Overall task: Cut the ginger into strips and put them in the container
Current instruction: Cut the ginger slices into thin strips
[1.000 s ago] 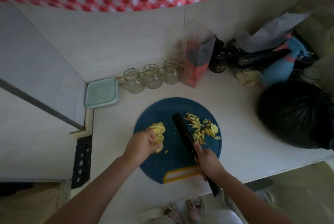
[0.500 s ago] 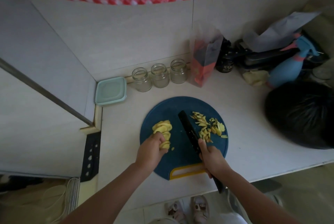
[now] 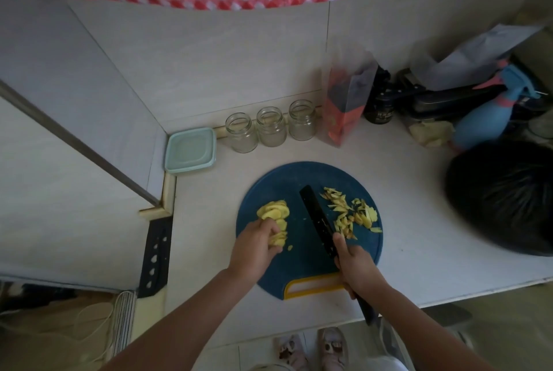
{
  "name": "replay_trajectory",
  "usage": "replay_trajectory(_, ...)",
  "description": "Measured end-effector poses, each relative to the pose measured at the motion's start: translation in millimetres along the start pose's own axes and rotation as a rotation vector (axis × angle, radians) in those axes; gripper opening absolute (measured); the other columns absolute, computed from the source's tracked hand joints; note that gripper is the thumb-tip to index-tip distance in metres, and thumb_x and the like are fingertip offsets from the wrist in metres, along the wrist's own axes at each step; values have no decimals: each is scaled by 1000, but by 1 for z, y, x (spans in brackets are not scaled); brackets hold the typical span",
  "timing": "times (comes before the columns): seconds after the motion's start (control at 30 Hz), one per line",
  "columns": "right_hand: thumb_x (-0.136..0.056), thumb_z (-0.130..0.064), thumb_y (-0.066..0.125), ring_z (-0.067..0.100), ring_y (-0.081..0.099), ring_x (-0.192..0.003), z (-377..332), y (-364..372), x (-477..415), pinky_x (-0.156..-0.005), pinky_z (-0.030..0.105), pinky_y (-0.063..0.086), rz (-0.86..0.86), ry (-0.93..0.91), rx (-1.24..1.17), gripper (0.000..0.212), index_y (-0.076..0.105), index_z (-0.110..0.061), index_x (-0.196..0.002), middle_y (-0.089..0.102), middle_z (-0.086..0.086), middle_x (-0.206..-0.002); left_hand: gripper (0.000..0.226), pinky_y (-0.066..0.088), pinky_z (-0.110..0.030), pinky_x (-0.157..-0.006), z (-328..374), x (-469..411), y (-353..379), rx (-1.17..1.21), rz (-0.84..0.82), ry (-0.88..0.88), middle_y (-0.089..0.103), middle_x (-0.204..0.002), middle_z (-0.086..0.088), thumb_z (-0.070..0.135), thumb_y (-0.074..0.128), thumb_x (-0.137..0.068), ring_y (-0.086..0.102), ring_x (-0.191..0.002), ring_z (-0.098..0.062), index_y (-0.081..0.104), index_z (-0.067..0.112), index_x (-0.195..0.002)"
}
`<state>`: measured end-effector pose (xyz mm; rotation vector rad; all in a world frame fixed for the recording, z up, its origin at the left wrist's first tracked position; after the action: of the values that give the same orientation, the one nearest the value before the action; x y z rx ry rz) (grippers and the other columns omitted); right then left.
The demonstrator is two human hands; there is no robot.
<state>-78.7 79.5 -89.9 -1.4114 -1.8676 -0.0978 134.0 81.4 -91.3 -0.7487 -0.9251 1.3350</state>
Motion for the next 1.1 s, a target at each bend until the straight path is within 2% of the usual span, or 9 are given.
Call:
replay_trajectory(0.1, -94, -61, 25, 16, 50, -41, -2, -1, 1, -39, 27, 45, -11, 6, 12, 59, 51, -11, -79, 52, 10, -70, 25, 37, -20, -69, 3, 0, 1, -14, -104, 18, 64, -103, 0, 25, 70, -82, 58, -91, -13, 62, 12, -101)
replay_trajectory(0.27, -95, -59, 27, 18, 51, -44, -4, -3, 2, -37, 26, 43, -1, -10, 12, 58, 53, -10, -78, 53, 10, -67, 12, 49, -16, -65, 33, -19, -4, 415, -135, -208, 64, -72, 7, 22, 74, -80, 60, -66, -6, 64, 15, -80)
replay_trajectory(0.4, -95, -59, 25, 18, 51, -44, -3, -10, 3, -37, 26, 44, 44, -3, -8, 61, 52, -10, -72, 51, 8, -62, 15, 58, -36, -74, 59, -45, 13, 603, -127, -360, 68, -81, -6, 22, 74, -80, 67, -72, -19, 63, 12, -83)
replay_trajectory(0.53, -95, -60, 24, 19, 54, -51, -3, -13, 3, -40, 27, 45, 54, -14, 62, 61, 52, -11, -72, 53, 7, -66, 23, 58, -42, -65, 63, -58, 25, 495, -97, -401, 69, -72, -13, 27, 70, -83, 68, -64, -27, 59, 14, -69)
replay_trajectory(0.7, -100, -50, 23, 25, 60, -71, -9, -6, 4, -54, 30, 49, 66, -50, 148, 54, 51, -12, -75, 51, 3, -67, 31, 52, -28, -47, 55, -65, 16, 281, -155, -351, 62, -54, -6, 29, 65, -86, 61, -46, -15, 64, 2, -71)
replay_trajectory(0.77, -98, -54, 23, 23, 58, -67, -11, 1, 7, -50, 24, 47, 84, -29, 114, 56, 51, -13, -71, 52, 3, -66, 26, 55, -37, -58, 55, -64, 16, 275, -84, -280, 65, -61, -8, 26, 64, -87, 65, -57, -20, 65, 4, -72)
replay_trajectory(0.93, -99, -53, 23, 26, 63, -69, -16, 6, 14, -66, 45, 54, 91, -28, 72, 61, 57, -6, -79, 56, 6, -68, 32, 54, -37, -68, 60, -58, 20, 220, -57, -248, 69, -87, -6, 37, 67, -82, 65, -77, -19, 65, 9, -95)
replay_trajectory(1.03, -101, -48, 23, 25, 57, -64, -14, -3, 12, -57, 34, 50, 72, -25, 95, 57, 56, -4, -87, 51, 5, -68, 55, 48, -34, -75, 67, -56, 24, 71, -124, -237, 53, -114, -8, 38, 73, -75, 58, -99, -27, 52, 9, -116)
replay_trajectory(1.1, -100, -50, 24, 17, 48, -55, -13, -10, 12, -47, 22, 41, 94, 7, 78, 52, 48, -14, -72, 45, 1, -62, 55, 46, -33, -74, 70, -55, 26, -3, -109, -204, 46, -122, -8, 36, 72, -77, 56, -103, -28, 47, 11, -120)
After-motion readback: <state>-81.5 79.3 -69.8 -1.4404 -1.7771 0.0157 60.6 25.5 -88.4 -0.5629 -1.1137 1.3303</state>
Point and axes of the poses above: each hand's wrist, its own x-axis away from the middle knuckle, its own y-axis out of the palm, z = x × y, the point moved 1 cm from there along -x, towards the middle knuckle
